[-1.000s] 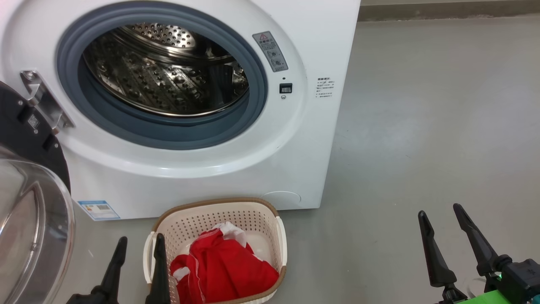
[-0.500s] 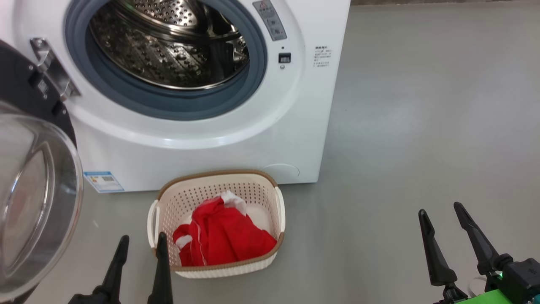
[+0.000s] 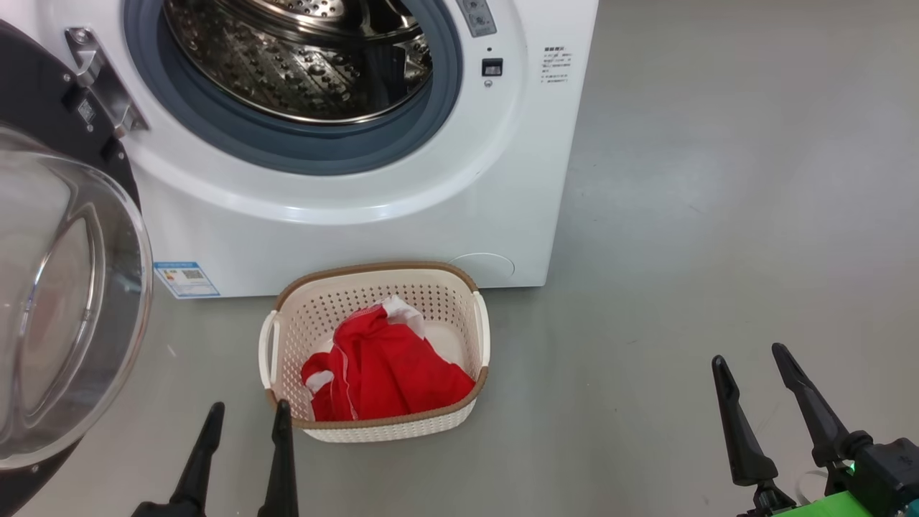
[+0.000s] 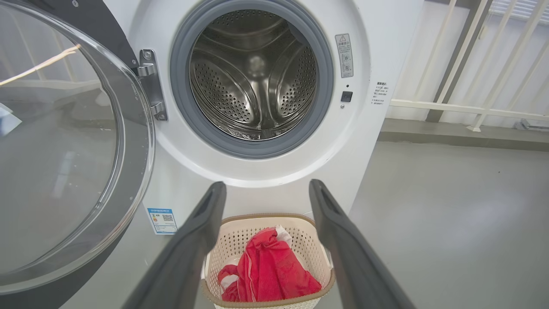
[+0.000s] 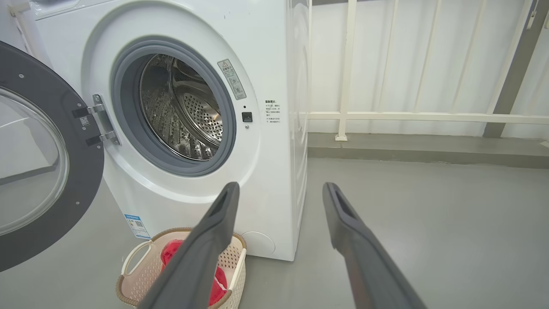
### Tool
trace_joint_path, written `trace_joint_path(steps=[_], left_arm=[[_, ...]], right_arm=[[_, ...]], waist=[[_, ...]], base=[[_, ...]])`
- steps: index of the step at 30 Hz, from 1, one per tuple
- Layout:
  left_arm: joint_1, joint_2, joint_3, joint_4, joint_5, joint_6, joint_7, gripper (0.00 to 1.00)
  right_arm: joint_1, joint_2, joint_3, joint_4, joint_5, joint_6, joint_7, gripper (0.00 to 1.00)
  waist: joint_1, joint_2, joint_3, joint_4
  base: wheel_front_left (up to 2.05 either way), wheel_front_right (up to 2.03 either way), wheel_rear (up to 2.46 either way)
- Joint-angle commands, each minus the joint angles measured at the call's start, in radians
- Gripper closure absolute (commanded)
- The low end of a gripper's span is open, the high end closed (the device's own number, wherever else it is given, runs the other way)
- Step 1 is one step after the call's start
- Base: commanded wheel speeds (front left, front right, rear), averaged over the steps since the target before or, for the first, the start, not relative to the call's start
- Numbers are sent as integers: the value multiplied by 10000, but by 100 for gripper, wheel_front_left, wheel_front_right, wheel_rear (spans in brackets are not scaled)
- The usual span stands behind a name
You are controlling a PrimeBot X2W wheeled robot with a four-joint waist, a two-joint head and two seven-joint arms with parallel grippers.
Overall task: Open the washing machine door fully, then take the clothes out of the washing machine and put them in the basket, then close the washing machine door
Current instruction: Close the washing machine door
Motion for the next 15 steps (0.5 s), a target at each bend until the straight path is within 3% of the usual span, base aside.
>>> trace_joint_path(steps=[1, 15], left_arm=[[-446, 184, 315, -272, 120, 125, 8, 0], [-630, 188, 388, -587, 464, 428, -139, 0]], right_arm=[[-351, -144, 237, -261, -123, 48, 25, 0], [-405, -144, 247, -269, -180, 48, 16, 0]], waist=[[0, 0, 34, 35], [0, 0, 219, 902]], base=[[0, 0, 0], [0, 0, 0]])
